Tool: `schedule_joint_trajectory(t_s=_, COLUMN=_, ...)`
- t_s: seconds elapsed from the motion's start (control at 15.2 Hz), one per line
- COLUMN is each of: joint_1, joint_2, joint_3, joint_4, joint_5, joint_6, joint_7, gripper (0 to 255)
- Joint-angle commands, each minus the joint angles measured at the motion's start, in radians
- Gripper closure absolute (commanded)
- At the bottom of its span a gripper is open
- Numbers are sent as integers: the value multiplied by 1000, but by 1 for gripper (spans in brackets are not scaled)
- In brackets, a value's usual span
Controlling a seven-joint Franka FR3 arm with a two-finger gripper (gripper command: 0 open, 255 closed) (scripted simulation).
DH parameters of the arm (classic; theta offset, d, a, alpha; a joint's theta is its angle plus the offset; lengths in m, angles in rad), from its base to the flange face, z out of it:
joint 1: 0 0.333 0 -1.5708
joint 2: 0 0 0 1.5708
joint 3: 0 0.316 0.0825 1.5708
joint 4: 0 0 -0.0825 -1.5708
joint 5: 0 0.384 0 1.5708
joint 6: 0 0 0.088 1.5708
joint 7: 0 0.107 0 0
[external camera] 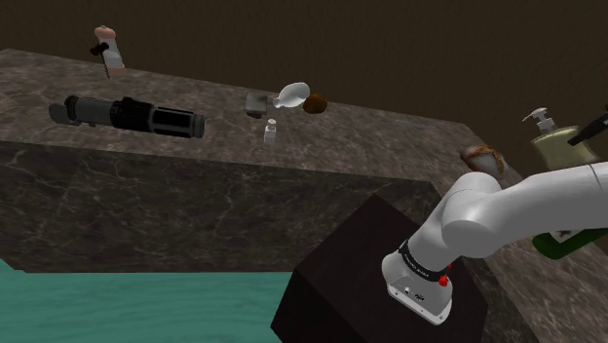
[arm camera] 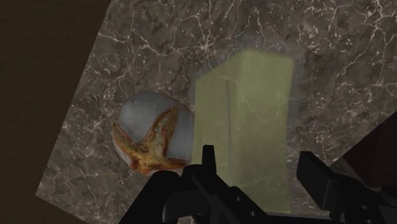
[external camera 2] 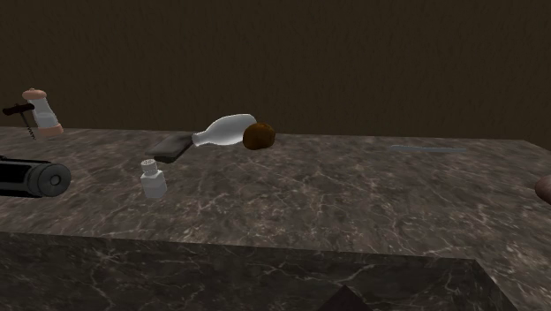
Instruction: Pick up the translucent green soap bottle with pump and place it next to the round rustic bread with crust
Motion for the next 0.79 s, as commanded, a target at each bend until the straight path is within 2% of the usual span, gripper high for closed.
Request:
schedule_joint_trajectory(t_s=0.0, joint_1=-16, joint_2=-5, joint_3=3, joint_4=-35, joint_5=-5, joint_6=28, joint_7=4, gripper=255)
schedule_joint_trajectory(t_s=0.73, joint_1=-58, joint_2=-40, joint_3=-17, joint_4=-182, joint_5=-45, joint_6=157, joint_7=22, gripper=255)
